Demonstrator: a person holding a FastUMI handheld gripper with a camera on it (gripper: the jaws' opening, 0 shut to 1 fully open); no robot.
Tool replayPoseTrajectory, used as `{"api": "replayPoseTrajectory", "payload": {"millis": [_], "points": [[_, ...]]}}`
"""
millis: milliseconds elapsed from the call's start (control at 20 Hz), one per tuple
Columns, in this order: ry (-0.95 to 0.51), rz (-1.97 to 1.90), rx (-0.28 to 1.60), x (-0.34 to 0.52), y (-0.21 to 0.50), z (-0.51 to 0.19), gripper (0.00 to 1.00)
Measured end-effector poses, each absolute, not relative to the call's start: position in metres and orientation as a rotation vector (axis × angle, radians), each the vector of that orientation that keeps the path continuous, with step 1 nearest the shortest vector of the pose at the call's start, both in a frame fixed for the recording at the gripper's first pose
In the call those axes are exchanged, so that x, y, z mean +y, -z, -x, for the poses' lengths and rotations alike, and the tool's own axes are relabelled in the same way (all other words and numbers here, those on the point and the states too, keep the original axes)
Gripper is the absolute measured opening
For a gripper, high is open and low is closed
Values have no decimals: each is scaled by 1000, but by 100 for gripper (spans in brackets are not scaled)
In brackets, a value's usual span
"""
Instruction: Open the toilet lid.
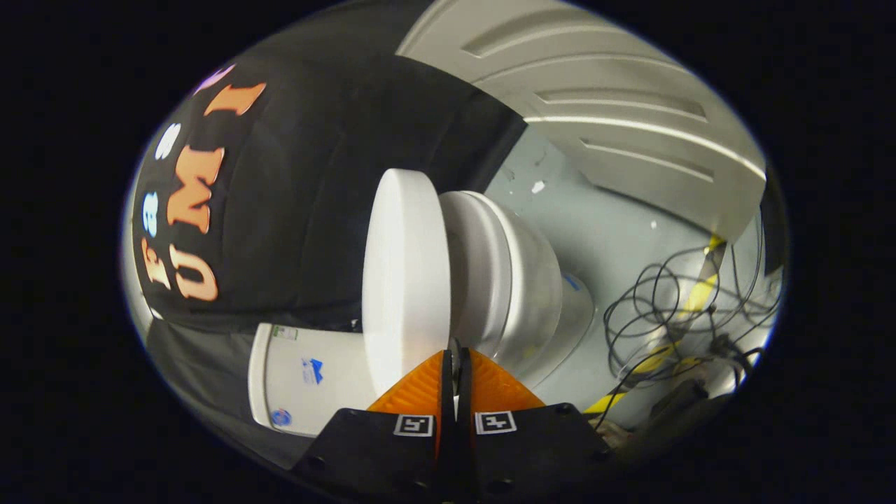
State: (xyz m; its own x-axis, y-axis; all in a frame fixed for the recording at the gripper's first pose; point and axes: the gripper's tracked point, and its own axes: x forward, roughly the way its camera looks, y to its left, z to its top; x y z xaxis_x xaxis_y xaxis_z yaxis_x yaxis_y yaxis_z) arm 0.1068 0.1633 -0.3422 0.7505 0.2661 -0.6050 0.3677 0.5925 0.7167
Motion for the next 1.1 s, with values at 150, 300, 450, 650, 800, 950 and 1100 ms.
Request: {"api": "replayPoseTrajectory", "payload": {"millis": [150,300,450,650,800,950,1100], "points": [[38,-738,695,167,306,-110,8],[24,-720,651,176,283,-114,8],[32,-652,645,178,275,-114,8],[39,-551,632,189,251,-120,8],[39,-475,616,199,234,-122,8],[43,-380,596,211,217,-124,8],[46,-339,590,219,205,-124,8]]}}
